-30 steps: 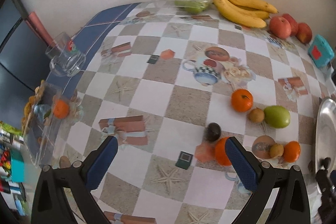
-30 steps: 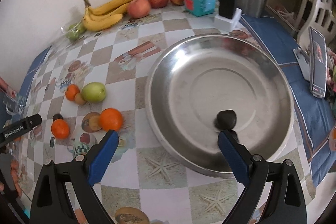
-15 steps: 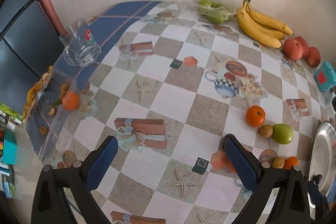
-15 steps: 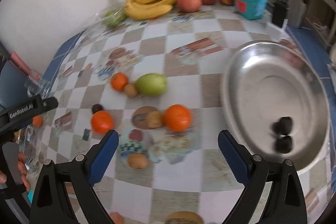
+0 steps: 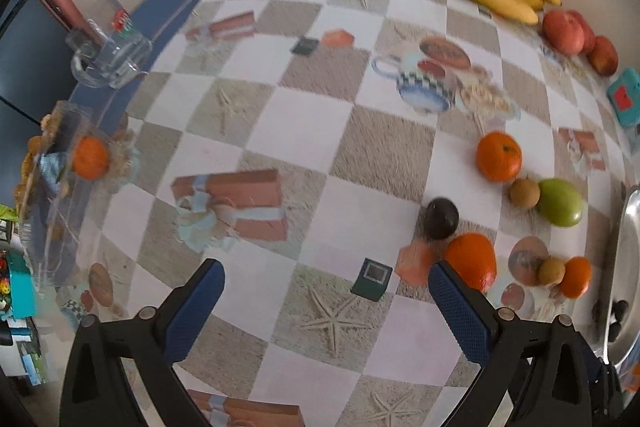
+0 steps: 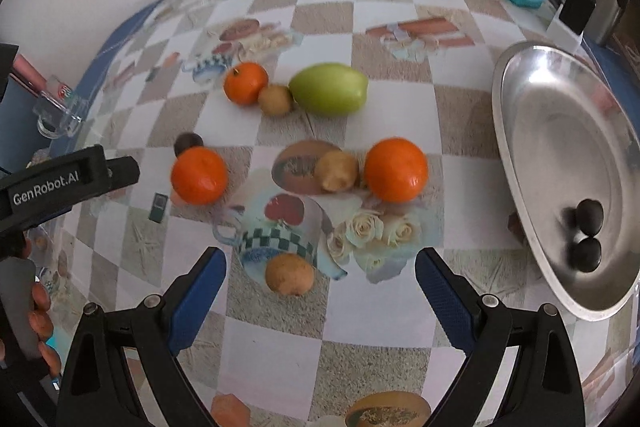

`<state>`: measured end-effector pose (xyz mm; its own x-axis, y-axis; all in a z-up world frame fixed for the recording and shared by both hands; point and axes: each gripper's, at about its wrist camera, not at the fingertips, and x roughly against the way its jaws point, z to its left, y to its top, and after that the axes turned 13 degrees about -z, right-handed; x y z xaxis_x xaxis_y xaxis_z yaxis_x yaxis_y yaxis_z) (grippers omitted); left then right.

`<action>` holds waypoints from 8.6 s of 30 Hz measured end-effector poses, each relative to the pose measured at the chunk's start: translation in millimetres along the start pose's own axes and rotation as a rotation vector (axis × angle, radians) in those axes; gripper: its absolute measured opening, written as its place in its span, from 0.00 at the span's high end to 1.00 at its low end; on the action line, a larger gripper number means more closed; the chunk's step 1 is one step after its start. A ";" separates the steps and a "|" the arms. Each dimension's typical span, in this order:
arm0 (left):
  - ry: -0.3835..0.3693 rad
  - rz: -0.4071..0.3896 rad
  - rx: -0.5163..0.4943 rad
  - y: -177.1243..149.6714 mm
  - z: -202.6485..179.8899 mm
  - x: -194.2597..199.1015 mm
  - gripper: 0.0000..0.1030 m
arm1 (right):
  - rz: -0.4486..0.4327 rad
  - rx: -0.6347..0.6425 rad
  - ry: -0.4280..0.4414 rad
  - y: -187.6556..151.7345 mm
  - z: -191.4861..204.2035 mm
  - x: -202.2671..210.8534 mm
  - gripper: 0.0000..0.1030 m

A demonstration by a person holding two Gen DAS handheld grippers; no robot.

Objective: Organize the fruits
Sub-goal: 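Move both open tools back toward the fruit on the table, then grasp a tangerine with the left tool while the right tool grasps a kiwi, then carry the tangerine and the kiwi over the steel bowl, then open the right tool to drop the kiwi while the left tool drops the tangerine, then withdraw both open tools from the bowl toward the remaining fruit, then close the left tool on a dark plum while the right tool grasps a tangerine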

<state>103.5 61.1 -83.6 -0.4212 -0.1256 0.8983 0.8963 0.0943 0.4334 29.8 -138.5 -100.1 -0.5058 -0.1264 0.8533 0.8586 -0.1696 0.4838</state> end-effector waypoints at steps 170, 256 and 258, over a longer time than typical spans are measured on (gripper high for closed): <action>-0.319 -0.211 -0.202 18.8 -193.8 67.6 0.16 | -0.226 -0.338 -0.359 69.8 -194.1 80.2 0.29; -0.086 -0.111 -0.001 37.6 -25.4 5.5 0.00 | -0.122 -0.006 -0.065 57.8 -31.9 12.1 0.08; -0.095 -0.102 -0.007 35.7 -28.8 1.3 0.00 | -0.117 -0.002 -0.061 57.0 -30.7 10.6 0.08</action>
<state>138.9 35.8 -69.1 -0.5209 -0.0401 0.8527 0.8490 0.0793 0.5224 70.8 -179.5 -69.5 -0.5968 -0.0463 0.8010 0.7935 -0.1817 0.5807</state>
